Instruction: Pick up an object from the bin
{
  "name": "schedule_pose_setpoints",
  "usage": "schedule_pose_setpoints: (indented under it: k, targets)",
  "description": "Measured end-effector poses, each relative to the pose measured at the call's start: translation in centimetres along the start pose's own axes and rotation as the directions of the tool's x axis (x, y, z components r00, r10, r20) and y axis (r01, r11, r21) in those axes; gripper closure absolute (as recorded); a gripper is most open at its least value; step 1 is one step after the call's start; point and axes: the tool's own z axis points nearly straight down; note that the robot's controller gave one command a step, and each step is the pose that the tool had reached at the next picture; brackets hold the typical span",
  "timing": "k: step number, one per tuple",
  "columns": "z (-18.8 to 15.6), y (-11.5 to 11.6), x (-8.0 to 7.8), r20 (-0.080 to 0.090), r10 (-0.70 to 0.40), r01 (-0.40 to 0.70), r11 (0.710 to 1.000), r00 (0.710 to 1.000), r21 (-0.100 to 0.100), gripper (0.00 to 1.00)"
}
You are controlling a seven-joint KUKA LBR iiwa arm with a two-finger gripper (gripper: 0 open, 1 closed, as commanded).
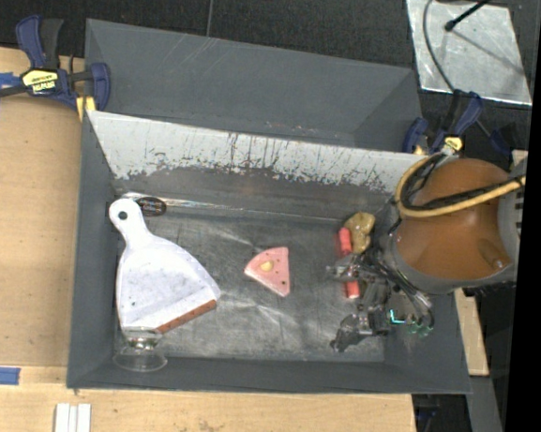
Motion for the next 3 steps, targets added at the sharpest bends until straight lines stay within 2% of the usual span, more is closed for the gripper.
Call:
schedule_pose_setpoints:
  k: [1,2,3]
  targets:
    - [-0.3,0.0,-0.2,0.007,-0.002,0.002,1.0,1.0,0.001,0.0]
    - [-0.4,-3.6,-5.7,0.008,-0.112,0.112,0.994,0.994,0.002,0.0]
    - [0.5,-4.5,-8.9,0.009,-0.405,0.405,0.914,0.914,0.005,0.0]
